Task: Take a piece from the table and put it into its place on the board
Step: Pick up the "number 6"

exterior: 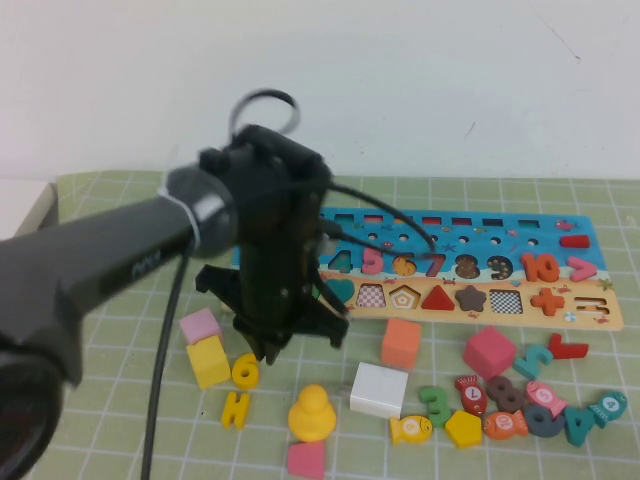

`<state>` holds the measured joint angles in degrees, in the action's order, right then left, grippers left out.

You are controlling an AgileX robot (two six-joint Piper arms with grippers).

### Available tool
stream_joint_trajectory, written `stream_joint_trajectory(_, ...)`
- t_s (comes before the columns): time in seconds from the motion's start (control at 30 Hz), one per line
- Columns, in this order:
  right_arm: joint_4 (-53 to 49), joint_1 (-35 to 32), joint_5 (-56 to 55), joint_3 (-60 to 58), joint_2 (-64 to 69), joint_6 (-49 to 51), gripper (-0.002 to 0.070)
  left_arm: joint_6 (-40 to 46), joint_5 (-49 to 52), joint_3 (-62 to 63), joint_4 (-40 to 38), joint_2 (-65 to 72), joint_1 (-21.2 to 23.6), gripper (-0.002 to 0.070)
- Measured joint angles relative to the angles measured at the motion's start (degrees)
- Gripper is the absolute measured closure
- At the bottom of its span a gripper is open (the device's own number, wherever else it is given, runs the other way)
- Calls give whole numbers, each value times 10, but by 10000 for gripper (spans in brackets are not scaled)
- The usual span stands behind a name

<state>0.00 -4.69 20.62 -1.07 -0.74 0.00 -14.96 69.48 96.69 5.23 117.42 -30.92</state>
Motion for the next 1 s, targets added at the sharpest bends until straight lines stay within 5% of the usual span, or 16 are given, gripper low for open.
stream_joint_trajectory(0.27, 0, 0, 0, 0, 0, 0, 679, -58, -47, -70, 49, -79, -36, 647)
stream_joint_trajectory(1.0, 0, 0, 0, 0, 0, 0, 679, -87, -61, -75, 33, -12, 61, 647)
